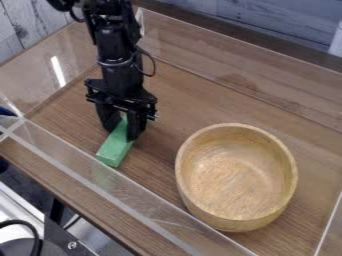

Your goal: Put the green block in the brown bowl

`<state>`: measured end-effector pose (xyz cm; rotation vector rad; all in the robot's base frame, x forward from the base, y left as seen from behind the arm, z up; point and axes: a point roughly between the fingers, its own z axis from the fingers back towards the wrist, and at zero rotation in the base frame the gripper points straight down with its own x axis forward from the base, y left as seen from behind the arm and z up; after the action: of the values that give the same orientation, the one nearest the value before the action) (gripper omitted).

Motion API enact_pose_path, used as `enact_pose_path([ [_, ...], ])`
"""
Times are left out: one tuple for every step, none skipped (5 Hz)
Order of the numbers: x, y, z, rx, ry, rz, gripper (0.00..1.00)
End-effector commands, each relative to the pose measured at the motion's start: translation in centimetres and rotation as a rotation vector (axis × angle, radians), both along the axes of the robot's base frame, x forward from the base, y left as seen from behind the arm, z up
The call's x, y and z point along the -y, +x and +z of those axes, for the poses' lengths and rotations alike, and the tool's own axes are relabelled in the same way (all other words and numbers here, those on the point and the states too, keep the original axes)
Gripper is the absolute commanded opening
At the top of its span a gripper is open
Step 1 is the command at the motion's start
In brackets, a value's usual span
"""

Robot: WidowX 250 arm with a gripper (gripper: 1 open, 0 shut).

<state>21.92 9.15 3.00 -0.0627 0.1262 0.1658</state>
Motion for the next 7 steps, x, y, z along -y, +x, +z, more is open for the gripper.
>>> enact_pose_path([
  [-0.3,0.8,1.3,0.041,0.013,0.003,0.0],
  [-0.2,0.9,1.7,0.044,0.01,0.004,0.0],
  [-0.1,0.9,2.0,0.046,0.007,0.006,0.0],
  [-0.1,0.9,2.1,0.047,0.005,0.007,0.0],
  [0.0,0.9,2.3,0.046,0.003,0.008,0.0],
  [0.1,0.9,2.4,0.047,0.002,0.01,0.0],
  [0.2,1.0,3.0,0.049,0.0,0.01,0.0],
])
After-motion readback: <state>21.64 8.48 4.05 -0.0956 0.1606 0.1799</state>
